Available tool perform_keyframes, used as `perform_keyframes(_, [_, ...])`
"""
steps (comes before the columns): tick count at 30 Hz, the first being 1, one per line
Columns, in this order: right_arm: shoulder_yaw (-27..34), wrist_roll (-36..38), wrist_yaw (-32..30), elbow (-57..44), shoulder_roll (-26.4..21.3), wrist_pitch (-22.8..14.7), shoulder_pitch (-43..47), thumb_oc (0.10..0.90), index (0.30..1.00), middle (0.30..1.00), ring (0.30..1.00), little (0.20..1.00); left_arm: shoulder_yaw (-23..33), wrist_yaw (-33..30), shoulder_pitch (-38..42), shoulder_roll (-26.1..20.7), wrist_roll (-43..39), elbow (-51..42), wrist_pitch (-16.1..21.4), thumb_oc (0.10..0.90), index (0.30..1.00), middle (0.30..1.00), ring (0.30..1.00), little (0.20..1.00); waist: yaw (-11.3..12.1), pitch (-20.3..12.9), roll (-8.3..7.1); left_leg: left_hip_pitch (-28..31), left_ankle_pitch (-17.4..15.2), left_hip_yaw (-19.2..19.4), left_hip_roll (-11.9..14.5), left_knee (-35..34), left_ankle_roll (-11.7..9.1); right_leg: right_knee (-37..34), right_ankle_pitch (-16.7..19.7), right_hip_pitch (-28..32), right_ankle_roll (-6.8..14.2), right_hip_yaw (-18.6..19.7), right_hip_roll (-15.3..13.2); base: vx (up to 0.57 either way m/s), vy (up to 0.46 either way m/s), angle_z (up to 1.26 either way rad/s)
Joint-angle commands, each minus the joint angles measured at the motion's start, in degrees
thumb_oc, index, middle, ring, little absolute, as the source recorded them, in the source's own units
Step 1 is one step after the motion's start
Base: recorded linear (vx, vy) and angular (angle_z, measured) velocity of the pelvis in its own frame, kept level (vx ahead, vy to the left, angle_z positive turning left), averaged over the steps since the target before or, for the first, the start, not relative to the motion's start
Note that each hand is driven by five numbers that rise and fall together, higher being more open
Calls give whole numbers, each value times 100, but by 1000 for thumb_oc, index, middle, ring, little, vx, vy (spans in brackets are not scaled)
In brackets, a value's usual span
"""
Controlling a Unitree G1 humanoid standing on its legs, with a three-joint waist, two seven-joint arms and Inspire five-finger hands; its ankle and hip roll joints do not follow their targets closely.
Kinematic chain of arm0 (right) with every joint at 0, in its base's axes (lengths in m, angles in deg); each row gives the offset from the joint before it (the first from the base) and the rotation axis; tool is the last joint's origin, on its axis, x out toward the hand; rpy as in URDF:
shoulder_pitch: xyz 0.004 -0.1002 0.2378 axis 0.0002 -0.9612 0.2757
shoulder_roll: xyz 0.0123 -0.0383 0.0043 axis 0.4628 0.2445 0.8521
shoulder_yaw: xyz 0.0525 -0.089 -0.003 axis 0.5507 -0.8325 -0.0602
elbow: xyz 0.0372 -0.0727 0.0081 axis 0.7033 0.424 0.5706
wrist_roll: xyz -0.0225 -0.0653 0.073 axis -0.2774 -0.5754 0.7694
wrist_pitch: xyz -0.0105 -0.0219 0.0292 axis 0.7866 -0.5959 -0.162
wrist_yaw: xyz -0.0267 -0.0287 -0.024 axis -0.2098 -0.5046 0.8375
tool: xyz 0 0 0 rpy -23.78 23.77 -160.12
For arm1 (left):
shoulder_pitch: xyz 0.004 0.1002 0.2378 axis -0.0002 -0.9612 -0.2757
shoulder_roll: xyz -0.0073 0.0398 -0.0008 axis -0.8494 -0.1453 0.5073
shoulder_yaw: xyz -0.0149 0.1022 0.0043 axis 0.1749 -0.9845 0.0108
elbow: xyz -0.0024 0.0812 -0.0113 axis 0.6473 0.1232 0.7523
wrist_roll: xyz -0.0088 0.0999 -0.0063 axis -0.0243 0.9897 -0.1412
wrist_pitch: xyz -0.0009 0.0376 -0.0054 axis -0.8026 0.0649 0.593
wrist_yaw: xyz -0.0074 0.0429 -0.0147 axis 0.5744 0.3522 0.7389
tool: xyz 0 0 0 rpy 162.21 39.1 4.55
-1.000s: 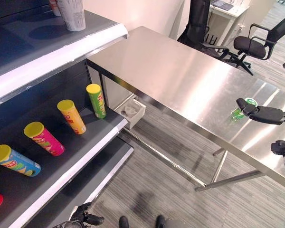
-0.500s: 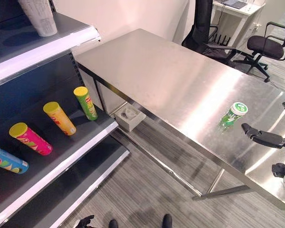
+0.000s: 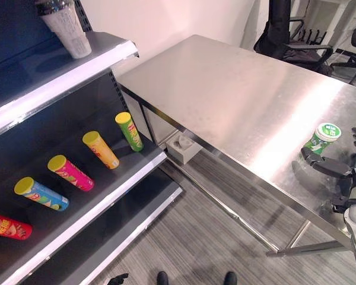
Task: Put the goods on the table back onto the shelves and tidy them up.
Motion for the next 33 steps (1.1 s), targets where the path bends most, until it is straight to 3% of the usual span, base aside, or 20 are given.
perform_keyframes(1, [124, -104, -360, -271, -423, -425, 563, 800, 900, 900, 900, 900, -99, -51, 295, -435, 63, 156, 121, 800, 900, 900, 900, 900, 27, -238, -529, -2, -231, 281, 63, 12, -147, 87, -514, 63, 124, -87, -149, 62, -28, 2])
perform_keyframes(2, [109, -115, -354, -265, -437, -419, 568, 637, 655, 655, 655, 655, -104, -55, 304, -437, 71, 167, 118, 800, 900, 900, 900, 900, 35, -232, -536, -6, -234, 269, 61, 12, -150, 87, -526, 71, 119, -94, -139, 65, -22, 5])
perform_keyframes(3, [123, -148, -371, -274, -461, -409, 556, 400, 300, 300, 300, 300, -91, -64, 293, -437, 64, 156, 123, 800, 900, 900, 900, 900, 43, -230, -540, -7, -228, 255, 66, 12, -152, 87, -535, 83, 115, -114, -137, 60, -13, 8])
perform_keyframes(9, [410, -257, -503, -425, -485, -419, 370, 400, 300, 300, 300, 300, -34, -138, 304, -448, 74, 111, 125, 800, 900, 900, 900, 900, 2, -257, -572, 97, -299, 242, 59, 12, -145, 87, -577, 189, 106, -130, -139, 39, -2, 7])
perform_keyframes(11, [643, -321, -510, -898, -571, -463, 305, 400, 300, 300, 300, 300, 50, -158, 326, -467, 69, 71, 118, 800, 900, 900, 900, 900, -29, -280, -594, 138, -308, 249, 81, 12, -158, 87, -609, 229, 101, -126, -118, -17, -16, -1])
perform_keyframes(15, [594, 269, -44, -1796, -860, -811, 639, 400, 300, 300, 300, 300, 9, -80, 429, -532, 47, 50, 143, 800, 900, 900, 900, 900, 40, -361, -669, 143, -260, 213, 136, 12, -222, 87, -634, 280, 76, -188, -84, -53, -32, 1])
perform_keyframes(23, [-89, 1508, 650, -2237, -1010, -1168, 1574, 400, 300, 300, 300, 300, -93, 47, 414, -559, -23, 123, 177, 800, 900, 900, 900, 900, 174, -481, -737, 217, -254, 211, 162, 14, -259, 87, -653, 389, 58, -246, -73, -11, -5, 4])
perform_keyframes(26, [-815, 2843, 1314, -2251, -920, -1283, 2324, 400, 300, 300, 300, 300, -211, 121, 335, -551, 19, 235, 175, 800, 900, 900, 900, 900, 335, -560, -785, 271, -257, 179, 187, 53, -288, 87, -699, 502, 28, -292, -59, -16, -17, 2])
perform_keyframes(29, [-1088, 3315, 1535, -2132, -960, -1290, 2667, 400, 300, 300, 300, 300, -192, 151, 275, -547, 7, 288, 168, 800, 900, 900, 900, 900, 376, -574, -798, 287, -237, 147, 216, 83, -309, 87, -727, 537, -3, -301, -25, -12, -30, 12])
perform_keyframes(32, [-1447, 3619, 1676, -2035, -1165, -1299, 3167, 400, 300, 300, 300, 300, -202, 167, 246, -608, -25, 307, 174, 800, 900, 900, 900, 900, 480, -534, -831, 221, -116, 27, 303, 106, -384, 90, -794, 563, -81, -354, 67, -80, -67, 15])
perform_keyframes(33, [-1737, 3443, 1660, -1893, -1543, -1306, 3544, 400, 300, 300, 300, 300, -230, 173, 333, -707, -27, 261, 186, 800, 900, 900, 900, 900, 568, -434, -908, -38, 35, -144, 347, 178, -477, 100, -843, 519, -129, -468, 122, -246, -81, 27])
